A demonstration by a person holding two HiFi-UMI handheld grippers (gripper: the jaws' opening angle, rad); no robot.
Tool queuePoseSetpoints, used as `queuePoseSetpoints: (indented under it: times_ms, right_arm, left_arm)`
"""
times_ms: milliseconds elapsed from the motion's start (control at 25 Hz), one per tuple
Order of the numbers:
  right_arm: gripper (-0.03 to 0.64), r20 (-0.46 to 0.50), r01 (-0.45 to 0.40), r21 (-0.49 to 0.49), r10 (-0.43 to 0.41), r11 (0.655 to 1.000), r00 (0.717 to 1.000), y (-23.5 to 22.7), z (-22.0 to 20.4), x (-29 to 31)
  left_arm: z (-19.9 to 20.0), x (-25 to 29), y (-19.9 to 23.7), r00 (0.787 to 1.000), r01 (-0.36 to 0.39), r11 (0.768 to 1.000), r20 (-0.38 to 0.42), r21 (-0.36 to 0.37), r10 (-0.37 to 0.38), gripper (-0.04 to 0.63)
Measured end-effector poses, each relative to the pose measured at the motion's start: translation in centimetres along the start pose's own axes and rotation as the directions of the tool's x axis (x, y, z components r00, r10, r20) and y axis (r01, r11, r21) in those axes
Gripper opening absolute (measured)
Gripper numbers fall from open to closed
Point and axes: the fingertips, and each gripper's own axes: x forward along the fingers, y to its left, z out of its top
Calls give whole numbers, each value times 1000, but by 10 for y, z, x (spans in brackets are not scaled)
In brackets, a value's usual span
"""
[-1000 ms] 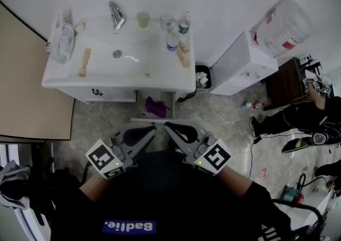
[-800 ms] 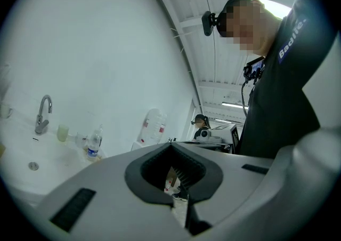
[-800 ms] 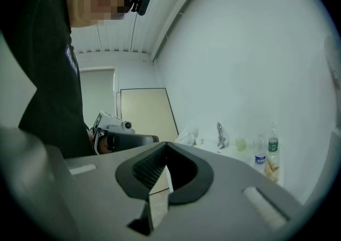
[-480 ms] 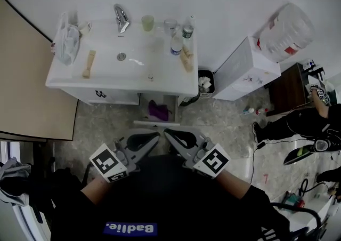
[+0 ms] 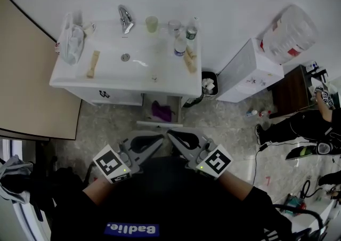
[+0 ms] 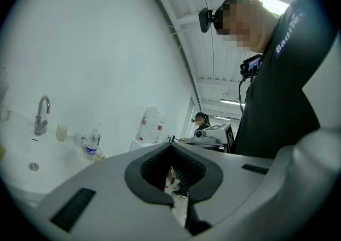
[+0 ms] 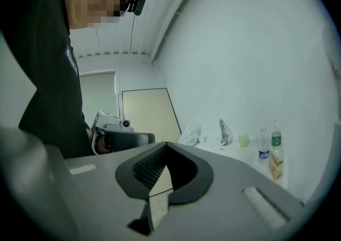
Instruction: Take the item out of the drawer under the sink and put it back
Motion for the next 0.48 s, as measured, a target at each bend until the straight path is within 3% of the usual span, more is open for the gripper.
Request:
queuePoseSetpoints:
  times_ms: [480]
  right_arm:
    - [2, -8, 10, 23, -10, 1000, 1000, -2, -6, 1]
  left_arm:
    - [-1, 0, -1, 1000, 6, 1000, -2, 1, -6, -11]
